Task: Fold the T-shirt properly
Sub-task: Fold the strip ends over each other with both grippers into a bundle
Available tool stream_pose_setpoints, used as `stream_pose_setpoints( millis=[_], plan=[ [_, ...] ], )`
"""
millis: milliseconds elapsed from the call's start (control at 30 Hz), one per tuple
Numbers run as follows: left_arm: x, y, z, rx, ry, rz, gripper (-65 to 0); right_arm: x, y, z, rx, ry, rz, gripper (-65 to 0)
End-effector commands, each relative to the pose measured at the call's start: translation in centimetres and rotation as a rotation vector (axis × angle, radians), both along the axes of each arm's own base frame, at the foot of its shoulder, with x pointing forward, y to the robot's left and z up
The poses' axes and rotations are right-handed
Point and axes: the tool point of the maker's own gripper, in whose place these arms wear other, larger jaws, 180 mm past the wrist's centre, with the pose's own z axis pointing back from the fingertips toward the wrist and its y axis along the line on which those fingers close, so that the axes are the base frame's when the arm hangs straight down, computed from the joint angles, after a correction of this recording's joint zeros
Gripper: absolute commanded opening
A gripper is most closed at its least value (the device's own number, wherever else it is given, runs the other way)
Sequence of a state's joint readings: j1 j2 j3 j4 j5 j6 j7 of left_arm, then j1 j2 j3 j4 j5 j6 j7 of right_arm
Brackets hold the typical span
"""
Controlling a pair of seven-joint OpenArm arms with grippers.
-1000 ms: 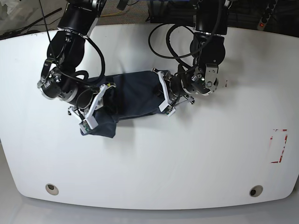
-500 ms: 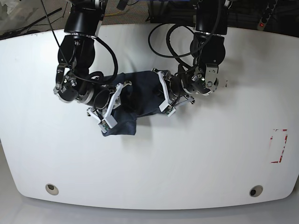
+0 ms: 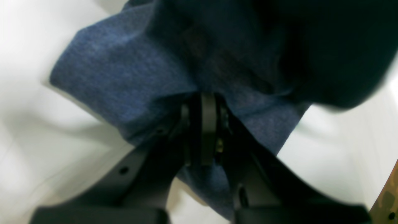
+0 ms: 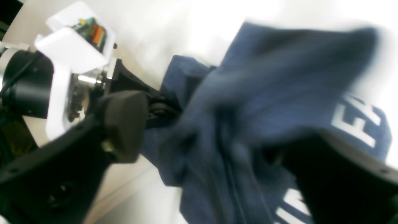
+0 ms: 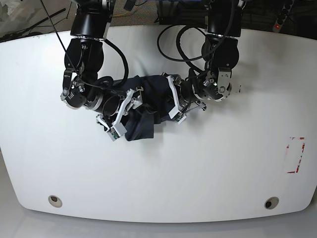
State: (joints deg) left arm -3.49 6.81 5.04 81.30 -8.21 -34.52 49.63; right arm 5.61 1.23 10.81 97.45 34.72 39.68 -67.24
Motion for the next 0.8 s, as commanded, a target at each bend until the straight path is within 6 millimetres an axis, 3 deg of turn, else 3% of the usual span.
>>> stream_pose_setpoints(
  millis=[0,100,267,400,467,633,767],
  plan=[
    [-0.1,0.2,-0.2,0.030,0.009,-0.008,-62.6,0.5,1.9,2.0,0.021,-0.070,0.058,-8.9],
    [-0.1,0.2,-0.2,0.030,0.009,-0.008,-62.6,-0.1,3.5,1.9,0.014,-0.071,0.115,-8.9],
    [0.3,0.4,0.5,0.022,-0.014,-0.001,-62.6,0.0,3.4,3.9,0.005,-0.141,0.115,-8.9],
    [2.3,2.0,3.2,-0.009,-0.111,0.071,-62.6,0.8,0.3,4.7,-0.007,-0.165,0.032,-8.9],
    [2.5,1.8,4.3,-0.030,-0.144,0.075,-62.6,1.1,-0.7,4.7,-0.014,-0.166,0.004,-8.9],
    [2.9,2.7,7.4,-0.082,-0.227,0.084,-62.6,0.1,-2.3,3.2,-0.054,-0.128,-0.007,-8.9],
    [2.3,4.2,9.3,-0.075,-0.292,0.079,-62.8,-1.8,-1.2,1.3,-0.044,-0.068,0.022,-8.9]
  ],
)
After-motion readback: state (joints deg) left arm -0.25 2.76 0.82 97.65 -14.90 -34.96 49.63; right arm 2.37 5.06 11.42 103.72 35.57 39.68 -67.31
